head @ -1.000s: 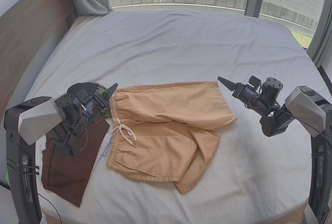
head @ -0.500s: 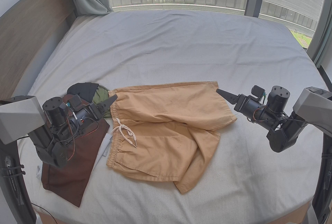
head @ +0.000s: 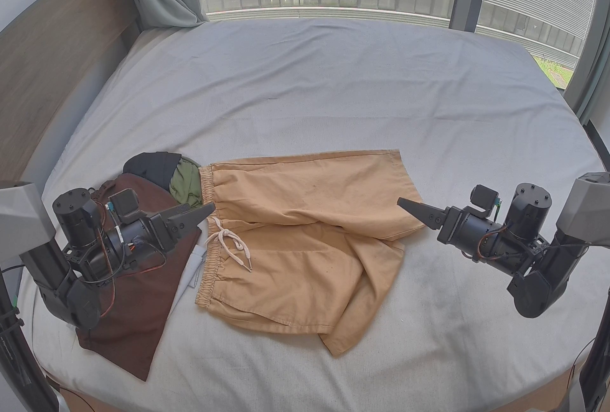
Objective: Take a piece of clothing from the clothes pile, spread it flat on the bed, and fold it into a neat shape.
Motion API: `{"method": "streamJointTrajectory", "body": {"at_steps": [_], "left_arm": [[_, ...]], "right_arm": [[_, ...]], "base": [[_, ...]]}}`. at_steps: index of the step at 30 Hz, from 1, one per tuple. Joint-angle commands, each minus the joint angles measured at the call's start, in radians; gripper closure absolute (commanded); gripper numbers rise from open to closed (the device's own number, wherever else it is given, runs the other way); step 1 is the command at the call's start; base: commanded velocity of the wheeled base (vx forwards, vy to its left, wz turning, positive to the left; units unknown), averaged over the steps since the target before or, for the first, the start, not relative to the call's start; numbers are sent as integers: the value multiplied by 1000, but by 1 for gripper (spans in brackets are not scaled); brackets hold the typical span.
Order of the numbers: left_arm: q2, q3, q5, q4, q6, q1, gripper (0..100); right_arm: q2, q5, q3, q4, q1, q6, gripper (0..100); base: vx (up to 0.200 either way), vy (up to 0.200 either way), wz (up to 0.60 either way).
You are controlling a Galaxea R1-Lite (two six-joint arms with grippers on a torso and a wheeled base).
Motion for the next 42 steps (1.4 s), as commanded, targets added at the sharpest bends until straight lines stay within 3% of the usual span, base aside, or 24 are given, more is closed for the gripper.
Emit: {"method": "streamJointTrajectory", "body": {"at_steps": [1, 4, 10, 16, 42], "left_arm": [[-32, 26, -11, 0, 20, -2, 0], [-41, 36, -15, 0, 35, -4, 0], [-29, 92, -80, 0, 156, 7, 0], [-10, 112, -84, 0, 239, 7, 0], [45, 131, -78, 0, 259, 7, 0]], "right_arm": [[-45, 1, 64, -1, 8, -5, 0], [-47, 1, 82, -1, 6, -5, 0], [-73, 1, 96, -1, -1, -6, 0], [-64, 1, 99, -1, -4, -6, 0], [122, -1, 87, -1, -17, -9, 0]], "base": [[0, 0, 0], [0, 0, 0], [0, 0, 0], [0, 0, 0], [0, 0, 0]]}}
